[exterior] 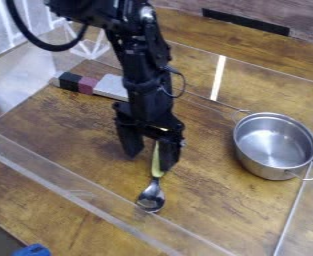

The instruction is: Put the spoon into the silver pot

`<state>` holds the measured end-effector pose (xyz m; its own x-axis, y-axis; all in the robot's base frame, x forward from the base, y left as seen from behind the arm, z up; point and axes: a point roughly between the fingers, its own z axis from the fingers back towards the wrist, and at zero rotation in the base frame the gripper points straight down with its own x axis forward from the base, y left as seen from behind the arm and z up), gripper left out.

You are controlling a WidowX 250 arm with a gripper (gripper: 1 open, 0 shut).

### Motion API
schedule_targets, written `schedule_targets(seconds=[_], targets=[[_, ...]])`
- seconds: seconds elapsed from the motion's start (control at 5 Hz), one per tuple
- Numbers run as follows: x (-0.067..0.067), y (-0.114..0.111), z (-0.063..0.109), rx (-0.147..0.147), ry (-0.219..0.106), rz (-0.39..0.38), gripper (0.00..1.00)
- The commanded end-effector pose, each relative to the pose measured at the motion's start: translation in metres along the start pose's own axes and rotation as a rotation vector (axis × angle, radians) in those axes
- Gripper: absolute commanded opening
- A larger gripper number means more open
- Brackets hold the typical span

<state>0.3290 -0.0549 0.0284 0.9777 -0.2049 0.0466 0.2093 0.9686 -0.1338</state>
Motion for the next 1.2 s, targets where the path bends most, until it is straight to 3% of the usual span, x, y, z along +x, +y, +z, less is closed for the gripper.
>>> schedule_targets(seconds=[0.0, 0.2, 0.6, 1.0], targets=[[0.018, -0.007, 0.015, -0.001, -0.063, -0.050, 0.00], [0.022, -0.008, 0.012, -0.002, -0.067, -0.056, 0.00], [0.007, -0.004, 0.015, -0.013, -0.097, 0.078, 0.00], [0.013, 0.008, 0.019, -0.010, -0.076, 0.029, 0.00]])
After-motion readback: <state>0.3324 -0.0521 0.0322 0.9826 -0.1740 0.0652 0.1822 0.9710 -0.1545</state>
